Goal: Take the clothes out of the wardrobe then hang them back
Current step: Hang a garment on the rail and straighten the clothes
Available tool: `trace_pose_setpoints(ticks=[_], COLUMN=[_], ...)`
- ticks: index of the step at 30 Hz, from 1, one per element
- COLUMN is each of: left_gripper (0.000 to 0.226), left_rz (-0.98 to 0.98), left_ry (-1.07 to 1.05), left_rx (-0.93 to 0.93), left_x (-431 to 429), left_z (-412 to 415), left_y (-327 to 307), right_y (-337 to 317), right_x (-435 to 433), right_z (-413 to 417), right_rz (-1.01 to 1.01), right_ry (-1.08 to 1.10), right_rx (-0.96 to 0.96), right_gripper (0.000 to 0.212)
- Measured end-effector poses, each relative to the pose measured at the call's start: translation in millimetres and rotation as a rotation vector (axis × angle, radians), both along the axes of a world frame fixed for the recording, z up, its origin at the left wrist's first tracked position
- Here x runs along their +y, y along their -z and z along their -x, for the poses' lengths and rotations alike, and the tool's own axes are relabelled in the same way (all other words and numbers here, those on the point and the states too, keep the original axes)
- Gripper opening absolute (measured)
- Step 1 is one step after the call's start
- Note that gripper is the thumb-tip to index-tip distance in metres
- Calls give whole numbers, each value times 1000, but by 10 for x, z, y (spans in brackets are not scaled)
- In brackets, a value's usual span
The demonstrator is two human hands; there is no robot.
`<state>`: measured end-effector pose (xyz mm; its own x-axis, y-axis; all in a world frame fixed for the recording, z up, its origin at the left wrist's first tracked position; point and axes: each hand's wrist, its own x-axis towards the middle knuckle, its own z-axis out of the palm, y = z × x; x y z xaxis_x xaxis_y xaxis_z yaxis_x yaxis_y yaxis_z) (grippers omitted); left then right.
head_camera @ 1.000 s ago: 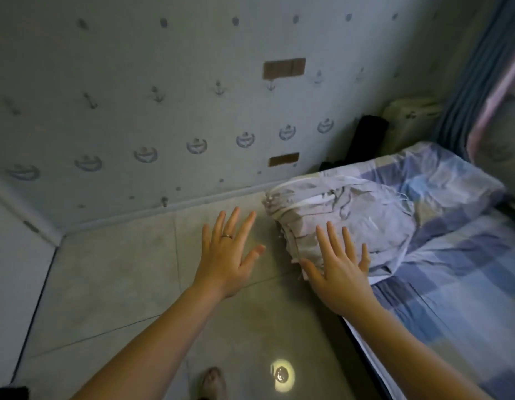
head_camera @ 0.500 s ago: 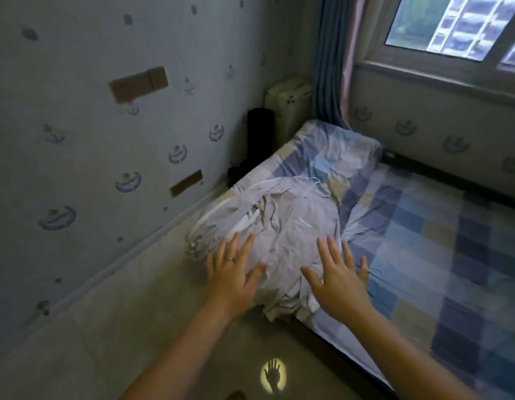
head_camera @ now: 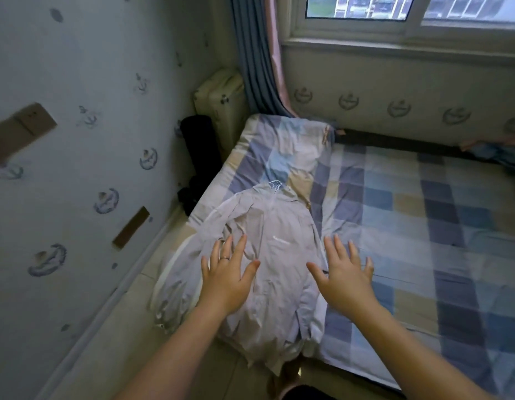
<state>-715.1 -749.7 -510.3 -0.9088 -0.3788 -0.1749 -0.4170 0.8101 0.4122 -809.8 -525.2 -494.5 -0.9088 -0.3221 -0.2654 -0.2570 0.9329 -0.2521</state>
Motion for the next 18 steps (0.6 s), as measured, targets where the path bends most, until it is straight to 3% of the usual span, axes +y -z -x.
trace_pose_setpoints(ticks=[18], left_gripper=[61], left_rz=[-138], left_ry=[55], left_rx=[-264], left_x=[-1315], left_z=[2256], left_y=[734], right_y=[672], right_x=[-1172], right_z=[1935], right_rz=[-140], right_ry=[19], right_rx=[-166], right_gripper=[75])
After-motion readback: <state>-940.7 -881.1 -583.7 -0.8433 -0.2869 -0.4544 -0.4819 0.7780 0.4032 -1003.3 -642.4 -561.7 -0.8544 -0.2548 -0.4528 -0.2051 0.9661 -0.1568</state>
